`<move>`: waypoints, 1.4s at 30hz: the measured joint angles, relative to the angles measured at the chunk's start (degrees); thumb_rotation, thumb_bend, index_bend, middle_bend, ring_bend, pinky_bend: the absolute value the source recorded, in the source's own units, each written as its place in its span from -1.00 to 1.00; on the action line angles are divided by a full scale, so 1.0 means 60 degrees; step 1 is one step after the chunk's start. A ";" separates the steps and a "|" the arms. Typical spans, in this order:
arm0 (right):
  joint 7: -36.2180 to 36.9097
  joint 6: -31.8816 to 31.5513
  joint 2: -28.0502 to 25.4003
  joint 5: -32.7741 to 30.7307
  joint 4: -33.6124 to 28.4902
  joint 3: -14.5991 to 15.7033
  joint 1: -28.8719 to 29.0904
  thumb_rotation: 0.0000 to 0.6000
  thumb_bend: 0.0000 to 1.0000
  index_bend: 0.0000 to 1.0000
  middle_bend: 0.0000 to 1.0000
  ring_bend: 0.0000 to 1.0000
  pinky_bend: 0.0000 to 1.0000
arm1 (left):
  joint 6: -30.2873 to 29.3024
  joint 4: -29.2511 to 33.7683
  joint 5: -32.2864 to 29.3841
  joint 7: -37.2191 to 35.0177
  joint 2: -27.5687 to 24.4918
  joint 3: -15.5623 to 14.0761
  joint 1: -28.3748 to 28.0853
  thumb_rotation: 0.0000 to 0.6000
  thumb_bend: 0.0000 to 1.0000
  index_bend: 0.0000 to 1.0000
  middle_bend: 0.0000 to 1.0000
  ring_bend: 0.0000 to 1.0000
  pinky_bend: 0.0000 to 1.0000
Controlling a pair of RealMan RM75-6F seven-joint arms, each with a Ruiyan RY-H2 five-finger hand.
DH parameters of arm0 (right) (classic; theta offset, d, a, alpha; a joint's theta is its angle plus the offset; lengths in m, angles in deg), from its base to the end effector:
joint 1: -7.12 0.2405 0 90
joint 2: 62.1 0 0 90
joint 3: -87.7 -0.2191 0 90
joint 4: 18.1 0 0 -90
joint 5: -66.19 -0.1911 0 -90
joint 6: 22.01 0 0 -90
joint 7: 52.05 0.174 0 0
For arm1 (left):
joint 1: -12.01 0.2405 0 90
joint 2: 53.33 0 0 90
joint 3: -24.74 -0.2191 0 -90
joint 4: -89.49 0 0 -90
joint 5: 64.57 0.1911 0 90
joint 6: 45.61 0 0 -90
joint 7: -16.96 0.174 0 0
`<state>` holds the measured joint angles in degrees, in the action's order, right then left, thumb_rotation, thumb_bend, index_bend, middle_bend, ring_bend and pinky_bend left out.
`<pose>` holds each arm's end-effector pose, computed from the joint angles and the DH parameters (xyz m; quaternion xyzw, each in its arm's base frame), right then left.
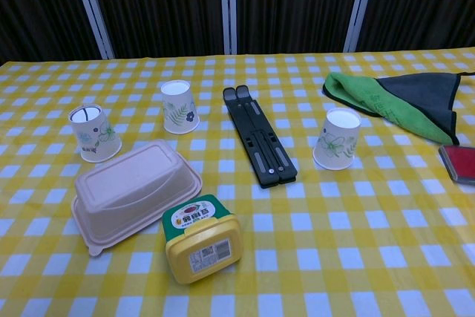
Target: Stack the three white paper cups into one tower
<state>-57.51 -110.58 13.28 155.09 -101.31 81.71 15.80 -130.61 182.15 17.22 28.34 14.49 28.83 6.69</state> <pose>-0.2492 -0.2335 0.1337 0.6012 -0.3101 0.4321 0.5964 -0.2718 0.2120 0.1489 -0.5955 -0.3606 -0.3444 0.6299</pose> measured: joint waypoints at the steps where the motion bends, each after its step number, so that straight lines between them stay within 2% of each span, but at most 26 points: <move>1: 0.0001 0.0003 -0.0002 -0.0007 0.0004 0.0000 -0.0002 1.00 -0.79 -0.74 -1.00 -1.00 -1.00 | 0.0004 -0.0003 0.0004 -0.0006 0.0002 0.0000 -0.0004 1.00 -0.96 -1.00 -1.00 -1.00 -1.00; 16: 0.0111 -0.0004 -0.0108 -0.0080 -0.0097 -0.0009 -0.0055 1.00 -0.79 -0.72 -1.00 -1.00 -1.00 | 0.0219 0.0068 -0.0030 -0.0194 -0.0029 0.0055 -0.0152 1.00 -0.94 -0.99 -1.00 -1.00 -1.00; 19: 0.0188 -0.0041 -0.0156 -0.0107 -0.0140 -0.0041 -0.0076 1.00 -0.79 -0.71 -1.00 -1.00 -1.00 | 0.0445 0.0107 -0.0089 -0.0271 -0.0040 0.0129 -0.0303 1.00 -0.92 -0.86 -1.00 -1.00 -1.00; 28: 0.0512 -0.0056 -0.0298 -0.0087 -0.0235 -0.0066 -0.0086 1.00 -0.80 -0.69 -1.00 -1.00 -1.00 | 0.2120 0.0277 -0.1012 0.0057 -0.0204 0.0736 -0.1392 1.00 -0.82 -0.53 -1.00 -1.00 -1.00; 35: 0.0839 -0.0022 -0.0412 -0.0155 -0.0279 -0.0106 -0.0091 1.00 -0.80 -0.68 -1.00 -1.00 -1.00 | 0.3991 0.0319 -0.2531 0.1047 -0.0145 0.1235 -0.2708 1.00 -0.81 -0.55 -1.00 -1.00 -1.00; 42: 0.1247 -0.0003 -0.0542 -0.0270 -0.0299 -0.0175 -0.0111 1.00 -0.80 -0.68 -1.00 -1.00 -1.00 | 0.5225 0.0189 -0.4086 0.2238 0.0250 0.1594 -0.3998 1.00 -0.62 -0.56 -1.00 -1.00 -1.00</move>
<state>-50.02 -110.60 10.02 153.47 -103.11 80.66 15.14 -99.26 183.28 -7.30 41.77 15.99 38.40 -17.30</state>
